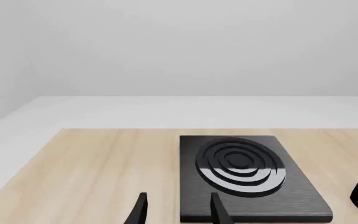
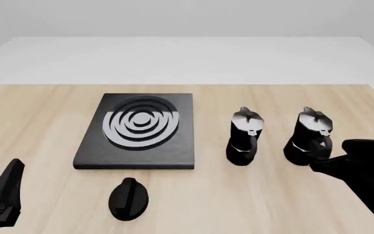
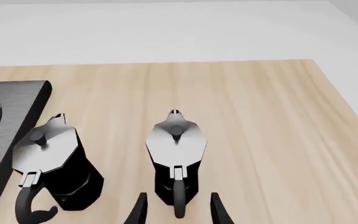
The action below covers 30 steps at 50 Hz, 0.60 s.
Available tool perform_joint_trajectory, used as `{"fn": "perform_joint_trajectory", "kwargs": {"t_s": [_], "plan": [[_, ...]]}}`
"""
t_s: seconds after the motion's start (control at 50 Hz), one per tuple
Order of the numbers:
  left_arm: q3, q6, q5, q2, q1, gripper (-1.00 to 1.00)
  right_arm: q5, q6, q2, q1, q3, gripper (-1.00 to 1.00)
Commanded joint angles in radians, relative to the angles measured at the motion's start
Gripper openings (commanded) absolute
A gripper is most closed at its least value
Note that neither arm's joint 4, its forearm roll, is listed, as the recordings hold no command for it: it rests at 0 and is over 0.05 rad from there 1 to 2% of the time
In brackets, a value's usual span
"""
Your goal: Put the right moka pot on the stove.
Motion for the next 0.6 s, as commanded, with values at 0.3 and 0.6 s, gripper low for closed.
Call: {"fn": "perform_joint_trajectory", "kwargs": {"t_s": [0.3, 0.6], "plan": [[0.0, 0.0, 0.0, 0.0, 0.0, 1.0, -0.154, -0.044, 0.249, 0.001, -0.039, 1.0], [0.0, 0.0, 0.0, 0.0, 0.0, 1.0, -0.175, -0.057, 0.302, -0.003, -0.069, 1.0]]}}
